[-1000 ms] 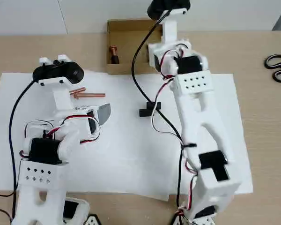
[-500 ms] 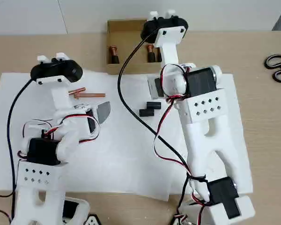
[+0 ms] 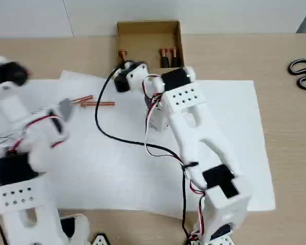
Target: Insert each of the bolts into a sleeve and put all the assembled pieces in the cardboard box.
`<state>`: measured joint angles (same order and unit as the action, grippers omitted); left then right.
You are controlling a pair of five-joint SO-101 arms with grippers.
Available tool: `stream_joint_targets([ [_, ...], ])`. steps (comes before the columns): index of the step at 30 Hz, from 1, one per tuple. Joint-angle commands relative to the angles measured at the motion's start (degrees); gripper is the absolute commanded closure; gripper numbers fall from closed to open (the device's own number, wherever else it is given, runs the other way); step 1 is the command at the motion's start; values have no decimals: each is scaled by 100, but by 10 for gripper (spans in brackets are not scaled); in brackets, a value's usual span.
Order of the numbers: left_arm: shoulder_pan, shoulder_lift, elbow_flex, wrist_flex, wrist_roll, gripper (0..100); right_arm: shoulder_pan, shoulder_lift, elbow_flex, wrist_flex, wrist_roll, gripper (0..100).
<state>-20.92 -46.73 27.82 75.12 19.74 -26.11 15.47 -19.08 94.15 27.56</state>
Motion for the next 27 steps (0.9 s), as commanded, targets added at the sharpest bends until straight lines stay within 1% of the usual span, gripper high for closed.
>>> stream_joint_targets([
  [1, -589, -141, -303, 396, -35, 761, -31, 48, -18, 48, 413, 804],
  [5, -932, -141, -303, 703, -35, 761, -136, 84, -18, 48, 765, 804],
  [9, -1108, -141, -268, 738, -35, 761, -295, 84, -18, 40, 1037, 803],
  [14, -1169, -141, -268, 862, -35, 761, -400, 277, -18, -110, 1108, 802],
  [20, -1169, -141, -268, 1055, -35, 761, -268, 725, -18, -374, 1196, 803],
  [23, -1169, -141, -268, 1064, -35, 761, -259, 822, -26, -400, 1336, 804],
  [27, -1169, -141, -268, 1064, -35, 761, -180, 963, -35, -453, 1345, 804],
])
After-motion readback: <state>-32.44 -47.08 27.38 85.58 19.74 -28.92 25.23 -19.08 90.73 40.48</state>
